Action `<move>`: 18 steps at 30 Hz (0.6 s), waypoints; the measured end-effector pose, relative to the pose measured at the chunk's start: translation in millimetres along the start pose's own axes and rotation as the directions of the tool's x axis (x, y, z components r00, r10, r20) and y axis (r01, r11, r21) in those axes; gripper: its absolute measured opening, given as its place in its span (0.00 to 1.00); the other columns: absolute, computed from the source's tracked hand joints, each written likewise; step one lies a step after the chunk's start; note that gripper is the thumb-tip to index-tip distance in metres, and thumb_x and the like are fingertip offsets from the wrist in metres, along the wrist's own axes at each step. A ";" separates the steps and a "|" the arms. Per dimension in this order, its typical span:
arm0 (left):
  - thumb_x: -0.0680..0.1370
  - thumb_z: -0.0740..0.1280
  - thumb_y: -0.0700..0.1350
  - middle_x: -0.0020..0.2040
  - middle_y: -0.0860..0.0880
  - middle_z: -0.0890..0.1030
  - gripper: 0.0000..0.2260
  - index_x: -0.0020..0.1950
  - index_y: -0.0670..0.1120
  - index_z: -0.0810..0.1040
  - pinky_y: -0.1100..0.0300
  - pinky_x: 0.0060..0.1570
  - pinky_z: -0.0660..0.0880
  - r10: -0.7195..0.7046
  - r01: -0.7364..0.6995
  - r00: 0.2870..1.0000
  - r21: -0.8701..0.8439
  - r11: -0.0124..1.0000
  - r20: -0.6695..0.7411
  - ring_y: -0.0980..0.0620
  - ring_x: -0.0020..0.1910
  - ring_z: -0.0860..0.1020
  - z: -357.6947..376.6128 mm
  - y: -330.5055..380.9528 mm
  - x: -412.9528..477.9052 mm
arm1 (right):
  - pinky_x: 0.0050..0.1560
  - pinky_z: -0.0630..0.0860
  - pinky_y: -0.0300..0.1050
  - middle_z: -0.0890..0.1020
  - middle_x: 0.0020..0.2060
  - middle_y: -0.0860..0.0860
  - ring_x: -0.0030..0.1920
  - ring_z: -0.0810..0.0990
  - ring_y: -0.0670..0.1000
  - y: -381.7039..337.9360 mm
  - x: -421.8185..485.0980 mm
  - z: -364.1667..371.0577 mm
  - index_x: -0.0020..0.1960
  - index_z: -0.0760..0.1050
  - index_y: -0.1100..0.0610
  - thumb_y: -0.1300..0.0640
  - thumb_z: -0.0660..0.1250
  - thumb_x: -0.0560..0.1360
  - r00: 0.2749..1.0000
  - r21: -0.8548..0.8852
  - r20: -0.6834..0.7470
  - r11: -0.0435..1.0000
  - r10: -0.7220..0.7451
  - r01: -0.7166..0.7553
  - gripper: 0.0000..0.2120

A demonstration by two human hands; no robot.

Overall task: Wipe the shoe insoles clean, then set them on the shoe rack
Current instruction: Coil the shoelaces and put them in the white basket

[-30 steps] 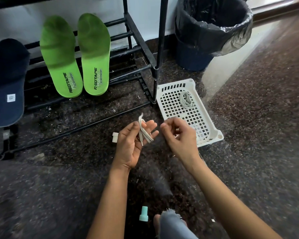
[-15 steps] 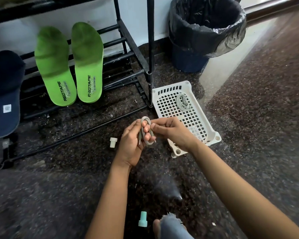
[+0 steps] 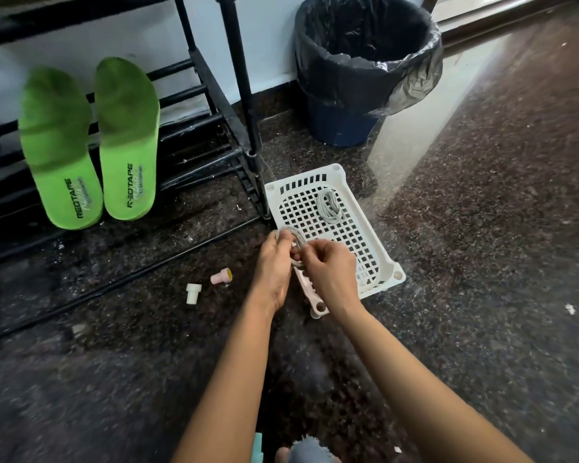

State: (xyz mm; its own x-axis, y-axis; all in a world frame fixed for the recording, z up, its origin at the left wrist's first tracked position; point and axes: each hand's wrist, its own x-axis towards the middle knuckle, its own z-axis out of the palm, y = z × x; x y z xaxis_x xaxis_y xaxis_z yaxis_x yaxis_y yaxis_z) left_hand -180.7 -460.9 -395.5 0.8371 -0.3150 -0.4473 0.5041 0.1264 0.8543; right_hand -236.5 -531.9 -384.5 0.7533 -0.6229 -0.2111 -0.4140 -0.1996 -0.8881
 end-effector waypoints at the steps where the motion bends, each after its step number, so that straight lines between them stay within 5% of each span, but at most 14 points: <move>1: 0.84 0.57 0.42 0.38 0.51 0.76 0.09 0.48 0.45 0.74 0.65 0.37 0.72 0.004 -0.003 1.000 0.050 0.999 -0.021 0.58 0.35 0.73 5.2 -0.9 7.2 | 0.32 0.74 0.42 0.80 0.27 0.50 0.28 0.76 0.48 -2.1 5.5 -1.9 0.37 0.81 0.56 0.58 0.64 0.75 0.999 -0.044 -0.035 0.999 -0.030 0.029 0.10; 5: 0.84 0.57 0.43 0.36 0.51 0.73 0.08 0.49 0.44 0.73 0.67 0.33 0.70 -0.066 0.072 0.996 0.120 0.990 -0.052 0.57 0.35 0.71 30.1 3.1 31.2 | 0.29 0.67 0.38 0.75 0.24 0.49 0.27 0.73 0.48 -4.8 35.8 -5.5 0.32 0.77 0.59 0.61 0.62 0.74 0.989 -0.098 -0.123 0.993 -0.078 0.066 0.13; 11: 0.77 0.57 0.28 0.34 0.44 0.70 0.11 0.39 0.39 0.71 0.60 0.31 0.62 -0.327 0.304 0.937 -0.174 0.936 -0.123 0.52 0.30 0.67 50.2 16.6 69.5 | 0.31 0.61 0.37 0.76 0.31 0.52 0.31 0.72 0.49 -6.6 77.0 -0.2 0.33 0.74 0.59 0.63 0.59 0.74 0.989 -0.165 -0.144 0.986 -0.033 0.009 0.12; 15: 0.72 0.56 0.22 0.35 0.42 0.74 0.14 0.39 0.40 0.71 0.58 0.31 0.68 -0.222 0.229 0.950 0.007 0.973 -0.221 0.48 0.33 0.73 53.0 8.1 88.6 | 0.33 0.65 0.41 0.77 0.30 0.55 0.32 0.73 0.53 1.1 96.0 9.1 0.31 0.73 0.59 0.64 0.59 0.74 0.991 -0.203 -0.130 0.978 0.012 -0.038 0.13; 18: 0.71 0.62 0.27 0.46 0.42 0.82 0.13 0.40 0.44 0.76 0.51 0.42 0.80 -0.089 0.164 0.948 0.228 0.960 -0.306 0.43 0.45 0.81 51.0 -1.2 99.7 | 0.34 0.72 0.43 0.80 0.32 0.56 0.33 0.77 0.53 6.6 103.9 14.5 0.33 0.76 0.60 0.65 0.59 0.73 0.992 -0.234 -0.117 0.970 0.040 -0.067 0.13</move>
State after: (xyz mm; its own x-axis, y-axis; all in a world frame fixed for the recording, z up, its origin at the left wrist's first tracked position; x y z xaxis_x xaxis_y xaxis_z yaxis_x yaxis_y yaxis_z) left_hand -108.6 -540.5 -427.7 0.8137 -0.0218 -0.5809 0.5723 -0.1450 0.8071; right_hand -153.5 -586.9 -418.2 0.6710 -0.7148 -0.1972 -0.5713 -0.3289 -0.7519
